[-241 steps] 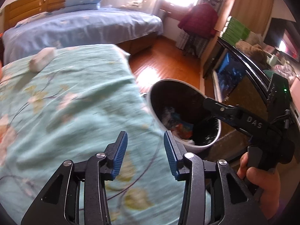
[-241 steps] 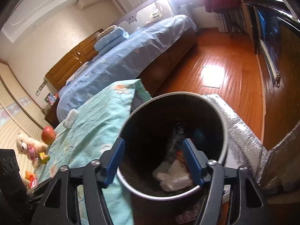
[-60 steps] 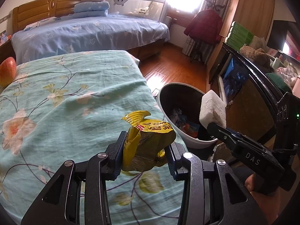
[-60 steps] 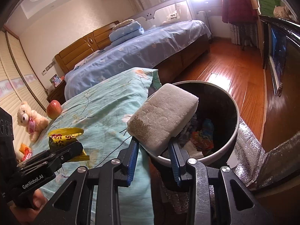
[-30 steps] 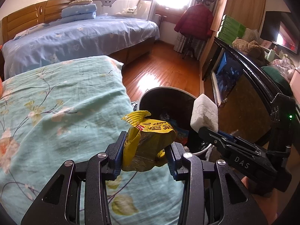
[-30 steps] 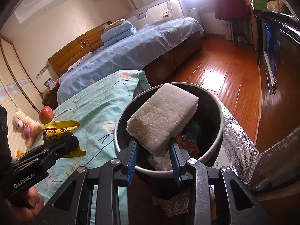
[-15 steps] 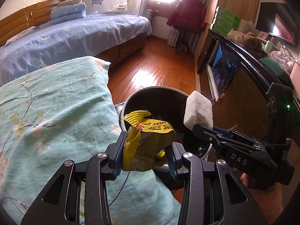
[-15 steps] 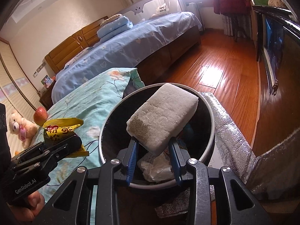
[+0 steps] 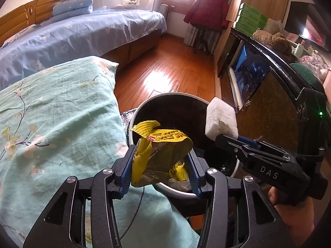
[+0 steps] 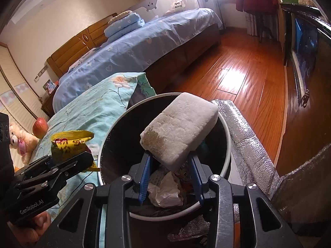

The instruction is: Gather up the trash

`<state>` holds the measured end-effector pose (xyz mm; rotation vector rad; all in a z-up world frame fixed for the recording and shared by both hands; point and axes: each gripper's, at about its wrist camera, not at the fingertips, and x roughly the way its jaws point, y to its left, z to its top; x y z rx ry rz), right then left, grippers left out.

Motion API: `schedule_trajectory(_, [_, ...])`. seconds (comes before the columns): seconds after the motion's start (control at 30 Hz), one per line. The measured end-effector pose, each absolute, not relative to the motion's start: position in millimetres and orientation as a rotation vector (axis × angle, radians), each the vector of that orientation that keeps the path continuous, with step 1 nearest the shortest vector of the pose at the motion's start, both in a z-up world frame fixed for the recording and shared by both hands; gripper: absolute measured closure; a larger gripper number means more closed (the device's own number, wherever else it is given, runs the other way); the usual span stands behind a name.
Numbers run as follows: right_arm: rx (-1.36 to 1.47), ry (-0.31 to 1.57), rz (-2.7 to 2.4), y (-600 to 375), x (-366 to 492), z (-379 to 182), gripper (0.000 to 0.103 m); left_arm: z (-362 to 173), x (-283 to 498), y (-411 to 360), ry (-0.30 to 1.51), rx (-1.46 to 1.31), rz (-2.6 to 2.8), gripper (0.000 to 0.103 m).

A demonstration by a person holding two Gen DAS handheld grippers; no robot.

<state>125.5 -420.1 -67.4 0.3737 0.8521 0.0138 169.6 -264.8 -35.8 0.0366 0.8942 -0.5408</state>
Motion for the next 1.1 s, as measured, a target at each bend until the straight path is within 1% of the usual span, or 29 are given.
schedule_trajectory(0.07, [0.379,0.852,0.009,-422.1,125.8,-67.1,0.061,-35.7,169.6,-264.5,0.895,0.036,-0.539,0.053])
schedule_trajectory(0.13, [0.389,0.849,0.007,-424.3,125.9,-66.5,0.053,-35.3,169.4,-263.0,0.895,0.032,-0.542,0.053])
schedule_trajectory(0.17, [0.394,0.847,0.006,-424.6,125.5,-66.3,0.052,-35.3,168.3,-261.6,0.895,0.031,-0.540,0.053])
schedule_trajectory(0.4, [0.413,0.815,-0.001,-422.2,115.6,-59.9,0.049,-34.8,156.1,-236.6,0.886,0.005,-0.510,0.052])
schedule_trajectory(0.57, [0.414,0.773,0.013,-409.1,105.2,-47.6,0.039,-31.9,139.4,-208.7,0.875,-0.049,-0.476,0.052])
schedule_trajectory(0.6, [0.412,0.762,0.015,-405.2,102.7,-44.6,0.035,-29.4,133.4,-200.3,0.867,-0.064,-0.467,0.050])
schedule_trajectory(0.63, [0.413,0.749,0.017,-401.5,100.0,-41.7,0.029,-27.8,130.5,-195.8,0.861,-0.071,-0.461,0.049])
schedule_trajectory(0.67, [0.417,0.731,0.020,-396.2,96.4,-38.1,0.026,-25.8,125.7,-189.6,0.850,-0.078,-0.450,0.045])
schedule_trajectory(0.7, [0.421,0.718,0.025,-391.6,93.2,-36.4,0.021,-23.0,118.8,-180.9,0.833,-0.087,-0.431,0.043])
schedule_trajectory(0.73, [0.423,0.701,0.030,-385.2,88.9,-34.9,0.018,-21.4,115.8,-176.2,0.823,-0.093,-0.421,0.043])
schedule_trajectory(0.93, [0.399,0.677,0.044,-355.4,73.5,-37.2,0.016,-14.3,90.4,-140.9,0.761,-0.127,-0.348,0.042])
schedule_trajectory(1.1, [0.336,0.623,0.053,-333.6,61.5,-17.5,0.016,-2.9,67.8,-117.5,0.691,-0.132,-0.306,0.042])
